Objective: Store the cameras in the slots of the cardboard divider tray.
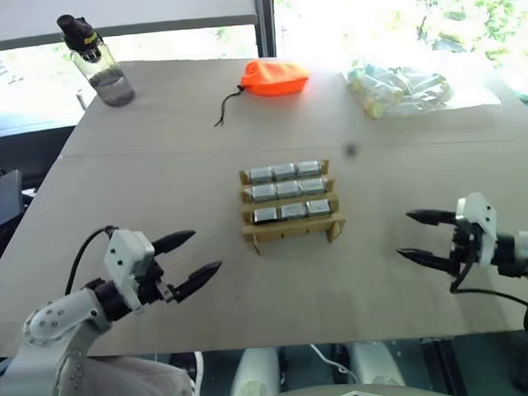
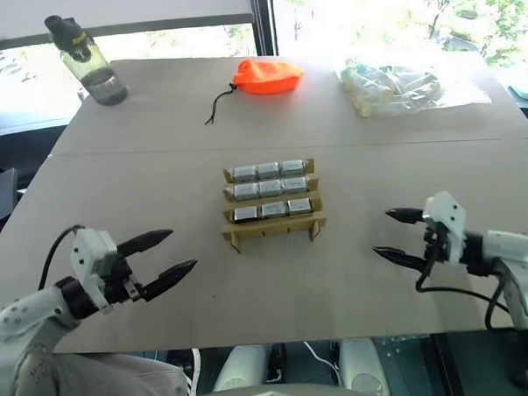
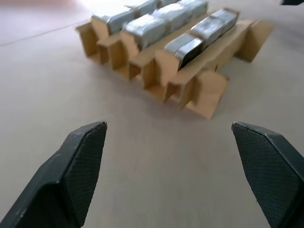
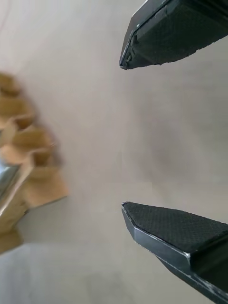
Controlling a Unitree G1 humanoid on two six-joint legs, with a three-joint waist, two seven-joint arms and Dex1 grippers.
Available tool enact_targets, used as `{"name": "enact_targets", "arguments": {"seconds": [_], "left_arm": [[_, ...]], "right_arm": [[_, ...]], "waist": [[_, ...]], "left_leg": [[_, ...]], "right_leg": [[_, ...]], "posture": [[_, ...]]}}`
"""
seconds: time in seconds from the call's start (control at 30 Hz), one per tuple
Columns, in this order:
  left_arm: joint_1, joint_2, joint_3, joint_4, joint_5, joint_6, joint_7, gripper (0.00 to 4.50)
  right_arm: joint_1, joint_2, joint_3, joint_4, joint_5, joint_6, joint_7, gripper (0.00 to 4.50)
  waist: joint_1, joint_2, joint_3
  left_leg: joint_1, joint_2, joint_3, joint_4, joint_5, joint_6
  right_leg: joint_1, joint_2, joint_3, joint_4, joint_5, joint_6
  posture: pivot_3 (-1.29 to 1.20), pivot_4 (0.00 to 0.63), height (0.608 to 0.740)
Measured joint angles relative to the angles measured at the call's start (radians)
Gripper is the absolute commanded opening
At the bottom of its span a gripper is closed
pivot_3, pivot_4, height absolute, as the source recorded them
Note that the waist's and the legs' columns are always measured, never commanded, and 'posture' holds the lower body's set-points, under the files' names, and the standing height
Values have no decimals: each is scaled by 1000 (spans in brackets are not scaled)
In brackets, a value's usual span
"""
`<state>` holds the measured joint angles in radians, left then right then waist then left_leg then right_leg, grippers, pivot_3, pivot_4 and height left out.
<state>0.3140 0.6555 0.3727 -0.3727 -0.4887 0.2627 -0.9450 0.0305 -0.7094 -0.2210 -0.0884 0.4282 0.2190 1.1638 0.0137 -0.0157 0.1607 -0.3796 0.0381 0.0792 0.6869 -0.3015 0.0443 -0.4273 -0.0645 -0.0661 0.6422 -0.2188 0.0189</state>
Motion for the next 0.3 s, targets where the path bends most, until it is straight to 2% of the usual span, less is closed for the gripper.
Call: {"name": "enact_targets", "arguments": {"seconds": [0.3], "left_arm": [[-13,-36,-53,112,77,-137,11,4403]], "right_arm": [[128,56,-42,38,-25,-158,-86,4437]], "waist": [[0,-1,-1]], "left_leg": [[1,1,0,0,-3,5]], "right_leg": [[0,1,0,0,0,0]], "posture": [[0,150,740]]}}
